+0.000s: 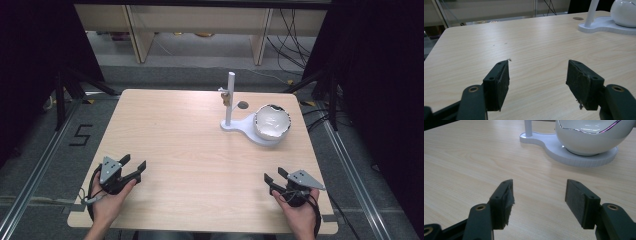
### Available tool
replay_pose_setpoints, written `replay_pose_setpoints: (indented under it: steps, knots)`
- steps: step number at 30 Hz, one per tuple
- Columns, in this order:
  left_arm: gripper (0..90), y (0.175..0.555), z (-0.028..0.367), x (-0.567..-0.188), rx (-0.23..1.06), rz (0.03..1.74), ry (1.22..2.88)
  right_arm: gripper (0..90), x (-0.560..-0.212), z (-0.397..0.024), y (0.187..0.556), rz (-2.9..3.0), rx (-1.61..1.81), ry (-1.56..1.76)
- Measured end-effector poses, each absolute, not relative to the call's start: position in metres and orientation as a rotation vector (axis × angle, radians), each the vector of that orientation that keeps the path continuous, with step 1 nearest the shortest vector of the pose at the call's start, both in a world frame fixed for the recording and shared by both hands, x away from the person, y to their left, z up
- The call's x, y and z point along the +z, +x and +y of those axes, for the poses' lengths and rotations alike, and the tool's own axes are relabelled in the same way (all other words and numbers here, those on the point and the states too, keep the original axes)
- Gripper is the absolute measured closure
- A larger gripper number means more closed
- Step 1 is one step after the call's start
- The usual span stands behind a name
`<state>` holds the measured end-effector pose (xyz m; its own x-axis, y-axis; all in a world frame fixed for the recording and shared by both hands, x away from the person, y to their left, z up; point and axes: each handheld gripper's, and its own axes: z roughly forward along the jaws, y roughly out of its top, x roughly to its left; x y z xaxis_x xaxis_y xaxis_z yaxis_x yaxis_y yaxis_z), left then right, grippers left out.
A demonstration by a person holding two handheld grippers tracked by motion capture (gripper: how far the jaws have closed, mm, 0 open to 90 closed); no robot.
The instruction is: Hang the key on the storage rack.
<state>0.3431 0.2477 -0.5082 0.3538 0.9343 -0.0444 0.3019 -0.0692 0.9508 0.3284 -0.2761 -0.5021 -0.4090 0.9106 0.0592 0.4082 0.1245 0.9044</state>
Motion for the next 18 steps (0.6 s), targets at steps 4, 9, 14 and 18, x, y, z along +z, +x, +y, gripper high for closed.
replay_pose_setpoints:
  steps: [4,9,14,18]
  knots:
    - [33.0,0.339,0.249,-0.516,0.76,1.148,1.557,40.6,-0.501,-0.276,0.326,1.899,1.268,1.289]
    - [32.3,0.338,0.246,-0.524,0.773,1.147,1.57,40.5,-0.503,-0.275,0.325,1.885,1.289,1.321]
    - [31.5,0.339,0.246,-0.524,0.777,1.155,1.571,40.3,-0.502,-0.274,0.324,1.89,1.275,1.338]
    - [31.0,0.339,0.247,-0.524,0.778,1.158,1.573,39.9,-0.504,-0.275,0.325,1.885,1.261,1.313]
